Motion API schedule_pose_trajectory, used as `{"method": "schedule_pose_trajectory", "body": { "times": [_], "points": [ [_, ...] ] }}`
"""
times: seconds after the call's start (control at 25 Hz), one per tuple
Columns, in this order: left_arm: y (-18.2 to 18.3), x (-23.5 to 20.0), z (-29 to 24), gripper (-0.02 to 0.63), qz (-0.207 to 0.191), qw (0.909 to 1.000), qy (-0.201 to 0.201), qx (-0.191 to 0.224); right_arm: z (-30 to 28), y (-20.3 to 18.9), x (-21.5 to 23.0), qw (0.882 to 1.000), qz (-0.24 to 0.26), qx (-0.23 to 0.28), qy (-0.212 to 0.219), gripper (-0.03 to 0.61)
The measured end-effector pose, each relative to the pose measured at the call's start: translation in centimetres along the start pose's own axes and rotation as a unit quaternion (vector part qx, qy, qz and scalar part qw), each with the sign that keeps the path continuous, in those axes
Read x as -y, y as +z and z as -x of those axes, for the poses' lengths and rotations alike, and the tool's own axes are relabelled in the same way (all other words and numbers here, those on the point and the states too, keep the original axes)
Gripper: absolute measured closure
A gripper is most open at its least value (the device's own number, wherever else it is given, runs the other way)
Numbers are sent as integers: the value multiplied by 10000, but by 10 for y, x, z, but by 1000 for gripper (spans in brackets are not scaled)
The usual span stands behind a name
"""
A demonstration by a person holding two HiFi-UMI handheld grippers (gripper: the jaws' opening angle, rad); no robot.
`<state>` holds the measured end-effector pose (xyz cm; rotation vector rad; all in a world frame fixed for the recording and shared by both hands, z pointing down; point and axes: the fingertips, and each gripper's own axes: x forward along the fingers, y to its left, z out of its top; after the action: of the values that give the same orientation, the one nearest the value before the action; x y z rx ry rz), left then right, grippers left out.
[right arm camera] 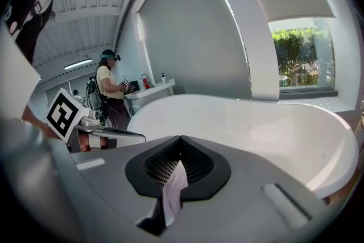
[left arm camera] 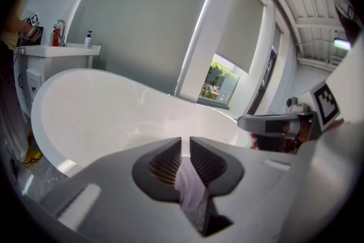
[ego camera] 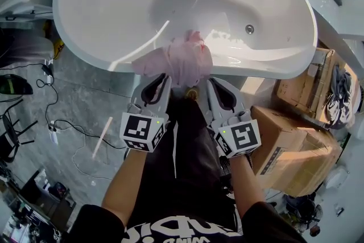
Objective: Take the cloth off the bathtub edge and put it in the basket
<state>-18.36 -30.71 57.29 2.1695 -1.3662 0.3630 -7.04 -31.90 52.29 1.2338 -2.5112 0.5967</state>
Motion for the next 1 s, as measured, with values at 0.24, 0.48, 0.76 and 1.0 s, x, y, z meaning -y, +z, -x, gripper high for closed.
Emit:
{"method": "schedule_pose_trajectory", "body": {
  "times": [0.24, 0.48, 0.76, 1.0],
  "points": [
    [-18, -4, -12, 522, 69, 9998, -117, -177, -1, -15, 0, 9999, -41, -106, 20, 569],
    [-36, -12, -21, 334, 143, 9990, -21, -412, -2, -25, 0, 9999, -53, -161, 14, 569],
    [-57, -23, -29, 306, 105, 9978, 241, -608, 1, -31, 3, 9997, -74, -229, -51, 569],
    [-84, -44, -45, 293, -53, 9945, 511, -915, 4, -38, 8, 9995, -104, -281, -66, 569]
  ]
}}
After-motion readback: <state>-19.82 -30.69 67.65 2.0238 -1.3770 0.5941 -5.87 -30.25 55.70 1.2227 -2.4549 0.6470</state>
